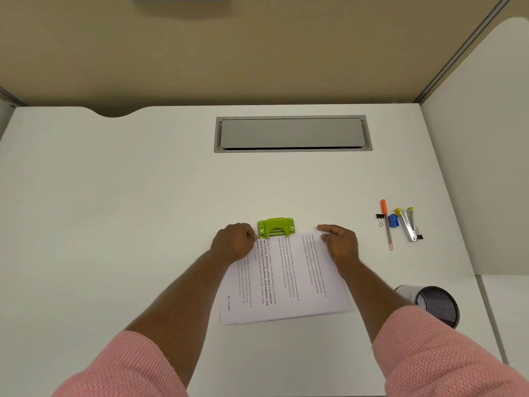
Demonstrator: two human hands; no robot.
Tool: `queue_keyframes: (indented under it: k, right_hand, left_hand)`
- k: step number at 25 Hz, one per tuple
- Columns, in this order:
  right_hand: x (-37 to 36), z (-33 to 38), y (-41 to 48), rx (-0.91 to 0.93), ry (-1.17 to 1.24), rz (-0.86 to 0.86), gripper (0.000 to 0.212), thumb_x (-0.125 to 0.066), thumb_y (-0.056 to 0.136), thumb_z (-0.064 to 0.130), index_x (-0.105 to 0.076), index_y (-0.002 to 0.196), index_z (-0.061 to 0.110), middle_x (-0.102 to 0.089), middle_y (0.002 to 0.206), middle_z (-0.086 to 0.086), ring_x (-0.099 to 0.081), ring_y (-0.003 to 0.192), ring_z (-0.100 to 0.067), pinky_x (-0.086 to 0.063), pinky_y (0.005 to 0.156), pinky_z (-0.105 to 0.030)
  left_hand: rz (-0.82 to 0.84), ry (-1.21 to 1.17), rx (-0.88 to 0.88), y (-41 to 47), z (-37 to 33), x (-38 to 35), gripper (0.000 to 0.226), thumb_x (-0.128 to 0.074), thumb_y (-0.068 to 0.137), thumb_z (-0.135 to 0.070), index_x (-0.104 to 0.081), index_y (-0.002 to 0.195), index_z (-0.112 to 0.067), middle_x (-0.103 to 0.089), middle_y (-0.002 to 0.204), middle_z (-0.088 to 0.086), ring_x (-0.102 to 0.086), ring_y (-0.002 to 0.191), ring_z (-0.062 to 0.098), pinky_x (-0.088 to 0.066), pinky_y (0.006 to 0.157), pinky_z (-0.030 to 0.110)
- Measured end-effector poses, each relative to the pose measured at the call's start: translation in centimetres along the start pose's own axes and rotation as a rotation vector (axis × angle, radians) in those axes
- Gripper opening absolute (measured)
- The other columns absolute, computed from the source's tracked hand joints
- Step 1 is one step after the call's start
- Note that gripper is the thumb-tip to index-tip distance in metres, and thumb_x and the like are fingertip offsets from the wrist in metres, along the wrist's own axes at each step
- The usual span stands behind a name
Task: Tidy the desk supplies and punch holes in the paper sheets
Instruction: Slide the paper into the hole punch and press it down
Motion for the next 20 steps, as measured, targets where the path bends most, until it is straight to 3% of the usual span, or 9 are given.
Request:
queue_keyframes:
  k: [2, 7, 11, 14, 18, 20]
  right_hand:
    - [-0.1, 0.2, 0.0, 0.004, -0.004, 0.004, 0.032, -0.062, 0.085, 0.002, -0.079, 0.102, 0.023, -0.073, 0.104, 0.009, -0.064, 0.093, -0.007, -0.044, 0.080, -0.018]
    - [-0.1, 0.2, -0.2, 0.004, -0.029, -0.011, 0.028, -0.063, 0.086, 0.006, -0.079, 0.102, 0.023, -0.072, 0.103, 0.011, -0.064, 0.102, -0.011, -0.048, 0.095, -0.026]
    - [-0.1, 0.5, -0.3, 0.023, -0.018, -0.038, 0.016, -0.073, 0.085, 0.014, -0.079, 0.098, 0.020, -0.075, 0.098, 0.007, -0.067, 0.099, -0.013, -0.050, 0.098, -0.029]
    - [-0.2, 0.6, -0.2, 0.014, -0.033, -0.052, 0.015, -0.075, 0.084, 0.015, -0.079, 0.097, 0.021, -0.076, 0.098, 0.006, -0.068, 0.098, -0.014, -0.051, 0.098, -0.031]
    - [0.0, 1.0, 0.0, 0.019, -0.023, -0.065, 0.014, -0.077, 0.083, 0.015, -0.079, 0.094, 0.023, -0.075, 0.098, 0.006, -0.068, 0.099, -0.014, -0.051, 0.095, -0.029]
    - [0.1, 1.2, 0.1, 0.016, -0.024, -0.070, 0.015, -0.077, 0.082, 0.016, -0.078, 0.094, 0.024, -0.075, 0.098, 0.005, -0.068, 0.098, -0.014, -0.049, 0.091, -0.026]
  left_hand:
    - [0.034, -0.076, 0.027, 0.0, 0.5, -0.4, 0.017, -0.055, 0.094, -0.029, -0.071, 0.089, -0.026, -0.071, 0.103, -0.007, -0.064, 0.097, 0.019, -0.050, 0.085, 0.034]
    - [0.051, -0.088, 0.043, 0.0, 0.9, -0.8, 0.018, -0.058, 0.093, -0.034, -0.067, 0.078, -0.029, -0.071, 0.101, -0.011, -0.063, 0.092, 0.015, -0.046, 0.076, 0.030]
    - [0.046, -0.109, 0.045, 0.5, 0.8, -0.2, 0.017, -0.061, 0.091, -0.034, -0.074, 0.086, -0.024, -0.071, 0.100, -0.008, -0.064, 0.097, 0.017, -0.052, 0.084, 0.035]
    - [0.003, -0.190, 0.087, 0.5, 1.1, 0.4, 0.005, -0.069, 0.085, -0.033, -0.069, 0.086, -0.028, -0.066, 0.090, -0.012, -0.064, 0.095, 0.017, -0.044, 0.074, 0.030]
    - [-0.052, -0.236, 0.019, 0.0, 0.2, 1.0, 0.040, -0.071, 0.085, -0.030, -0.062, 0.122, -0.041, -0.072, 0.102, 0.000, -0.064, 0.100, 0.022, -0.047, 0.084, 0.033]
    - [-0.047, -0.242, -0.005, 0.1, -0.1, 1.0, 0.049, -0.069, 0.087, -0.029, -0.059, 0.131, -0.045, -0.072, 0.114, 0.001, -0.064, 0.108, 0.021, -0.047, 0.092, 0.034]
Point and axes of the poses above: each hand's wrist, its own y-axis towards the middle knuckle, its own x-axis out of the back of the hand, z = x × y, the point moved 10 cm from there along y, towards the middle knuckle
